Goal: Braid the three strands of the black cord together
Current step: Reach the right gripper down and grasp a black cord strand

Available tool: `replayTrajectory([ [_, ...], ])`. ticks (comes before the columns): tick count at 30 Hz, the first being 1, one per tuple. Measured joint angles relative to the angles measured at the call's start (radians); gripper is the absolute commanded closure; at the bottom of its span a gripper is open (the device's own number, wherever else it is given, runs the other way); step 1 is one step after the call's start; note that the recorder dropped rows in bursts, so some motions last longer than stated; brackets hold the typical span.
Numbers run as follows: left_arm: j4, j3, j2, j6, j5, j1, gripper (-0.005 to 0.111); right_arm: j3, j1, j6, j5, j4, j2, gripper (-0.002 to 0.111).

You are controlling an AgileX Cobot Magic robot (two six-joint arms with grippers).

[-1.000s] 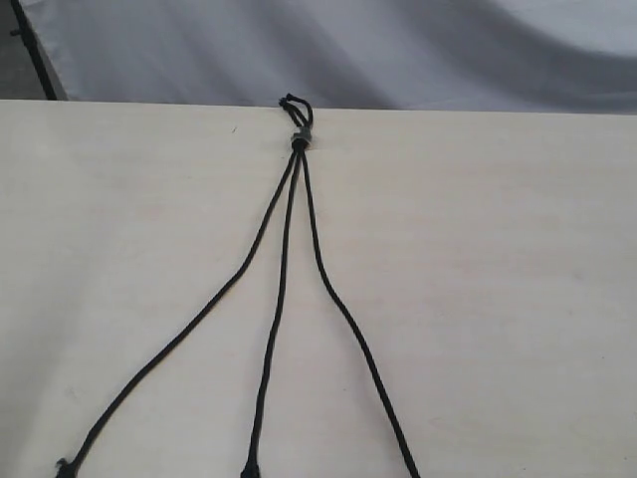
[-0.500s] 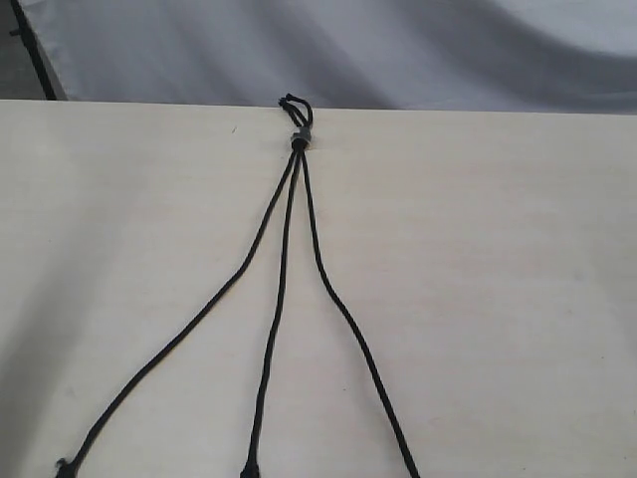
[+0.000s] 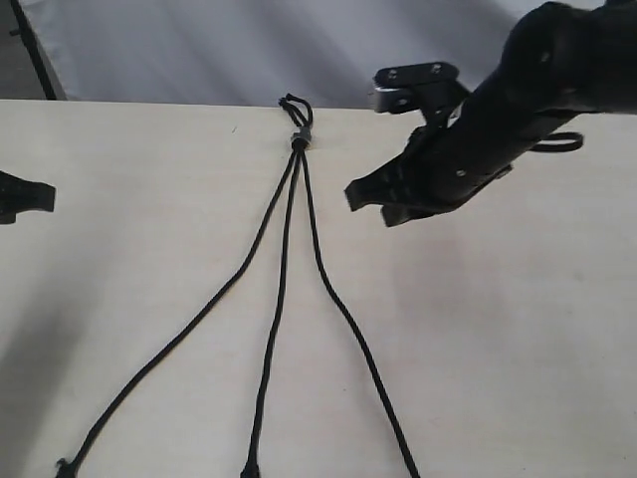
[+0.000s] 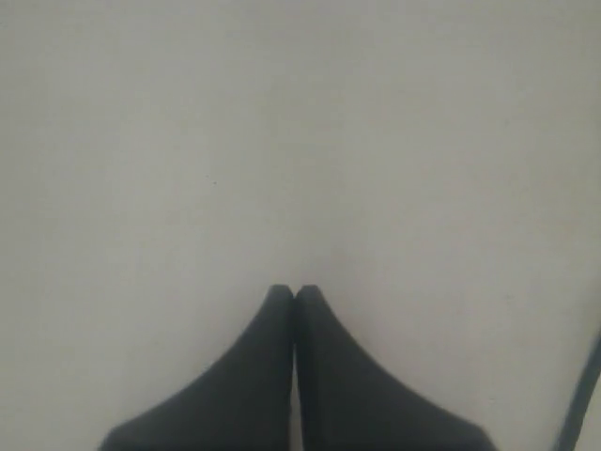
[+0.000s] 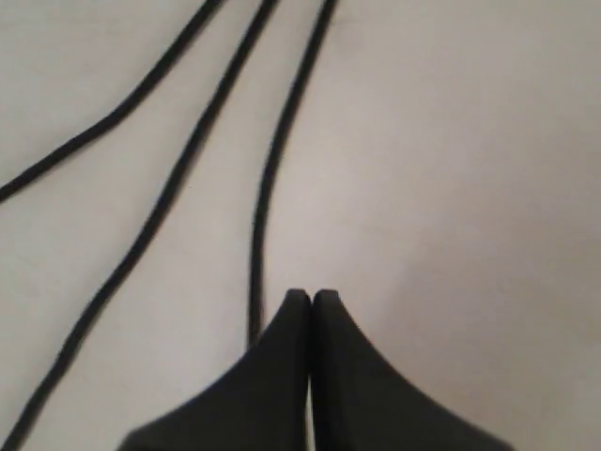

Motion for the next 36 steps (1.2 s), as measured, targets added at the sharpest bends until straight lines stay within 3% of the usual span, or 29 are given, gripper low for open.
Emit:
replayTrajectory([
  [8, -0.004, 0.0, 0.082, 0.006, -0.025, -0.026, 0.107, -0.061, 0.139, -0.092, 0.0, 0.121, 0.122, 0.105],
  [13, -0.004, -0.002, 0.09, 0.006, -0.031, -0.026, 0.107, -0.067, 0.247, -0.097, -0.028, 0.121, 0.149, 0.067],
  [15, -0.004, -0.002, 0.09, 0.006, -0.034, -0.026, 0.107, -0.069, 0.282, -0.097, -0.028, 0.121, 0.159, 0.058],
  [22, -0.004, -0.002, 0.09, 0.006, -0.034, -0.026, 0.107, -0.086, 0.372, -0.011, -0.03, 0.085, 0.213, 0.058],
  [32, -0.004, -0.002, 0.09, 0.006, -0.034, -0.026, 0.107, -0.162, 0.38, 0.206, 0.036, -0.072, 0.323, 0.058],
  [34, -0.004, -0.002, 0.09, 0.006, -0.034, -0.026, 0.107, -0.164, 0.38, 0.222, 0.036, -0.086, 0.342, 0.06],
  [36, -0.004, -0.002, 0.09, 0.006, -0.034, -0.026, 0.107, -0.164, 0.38, 0.229, 0.04, -0.093, 0.357, 0.07],
])
